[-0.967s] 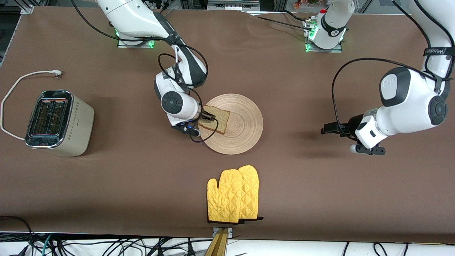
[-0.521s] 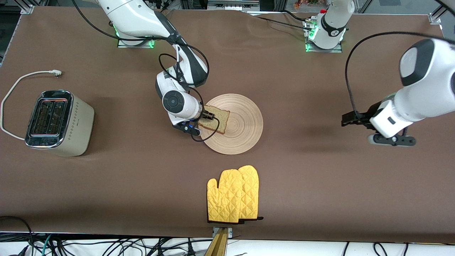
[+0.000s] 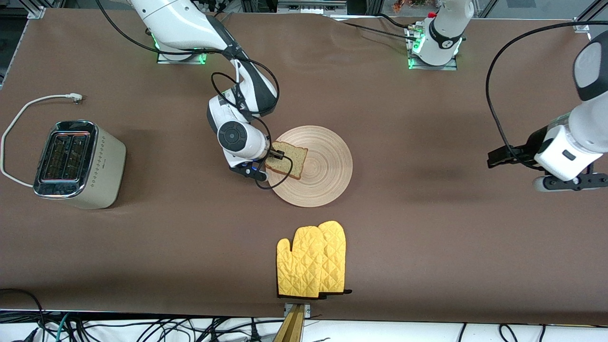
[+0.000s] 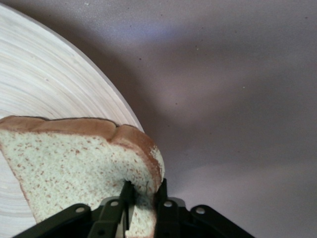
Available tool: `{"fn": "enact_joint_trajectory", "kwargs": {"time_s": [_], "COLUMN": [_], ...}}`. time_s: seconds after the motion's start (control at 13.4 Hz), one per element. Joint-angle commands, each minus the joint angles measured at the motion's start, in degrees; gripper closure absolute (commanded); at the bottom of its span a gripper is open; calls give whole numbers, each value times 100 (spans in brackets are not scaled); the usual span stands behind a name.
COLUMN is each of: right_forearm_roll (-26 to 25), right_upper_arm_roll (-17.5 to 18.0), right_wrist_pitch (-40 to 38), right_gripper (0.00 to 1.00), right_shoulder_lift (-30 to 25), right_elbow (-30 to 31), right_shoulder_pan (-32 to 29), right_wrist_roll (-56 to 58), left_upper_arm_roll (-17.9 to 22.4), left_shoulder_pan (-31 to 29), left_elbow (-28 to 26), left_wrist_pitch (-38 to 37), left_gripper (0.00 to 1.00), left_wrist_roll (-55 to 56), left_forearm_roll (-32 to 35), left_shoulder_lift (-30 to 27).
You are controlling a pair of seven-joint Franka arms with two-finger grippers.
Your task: Move plate and put bread in toaster
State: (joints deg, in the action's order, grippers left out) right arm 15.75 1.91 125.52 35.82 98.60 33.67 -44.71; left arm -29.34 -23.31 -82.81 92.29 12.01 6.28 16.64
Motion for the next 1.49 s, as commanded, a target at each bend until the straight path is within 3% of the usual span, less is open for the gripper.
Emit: {"fn": "enact_joint_trajectory", "kwargs": {"time_s": [0.0, 0.07, 0.3, 0.6, 0.67, 0.89, 1.04, 1.41], "right_forearm_roll": [-81, -81, -81, -237, -456, -888, -1012, -1600], "right_upper_arm_roll": [-24, -24, -24, -33, -33, -24, -24, -24], "right_wrist_pitch": [95, 95, 78, -255, -404, -791, -907, -898], "right_gripper": [100, 100, 100, 100, 100, 100, 100, 100], "right_shoulder_lift": [39, 47, 30, 12, 12, 4, -5, 170], "right_elbow": [-16, -34, -139, -420, -516, -745, -807, -764], "right_shoulder_pan": [60, 60, 60, 43, 43, 43, 52, 245], "right_wrist_roll": [-73, -64, -20, 6, 6, 24, -20, -82], "left_upper_arm_roll": [-20, -20, -55, 112, 347, 2225, 2965, 3057], "left_shoulder_pan": [-33, -16, -16, 203, 396, 1686, 2276, 2665], "left_elbow": [274, 292, 1038, 680, 331, -611, -824, -833], "left_wrist_pitch": [-438, -770, -896, -1335, -1258, -677, -642, -606], "left_gripper": [0, 0, 0, 0, 0, 0, 0, 0], "left_wrist_roll": [100, 92, 83, -4, -57, -835, -1375, -1148], "left_forearm_roll": [22, 31, -48, -206, -232, -1003, -997, -637], "left_shoulder_lift": [59, 58, 76, -432, -738, -1548, -1734, -1700]}}
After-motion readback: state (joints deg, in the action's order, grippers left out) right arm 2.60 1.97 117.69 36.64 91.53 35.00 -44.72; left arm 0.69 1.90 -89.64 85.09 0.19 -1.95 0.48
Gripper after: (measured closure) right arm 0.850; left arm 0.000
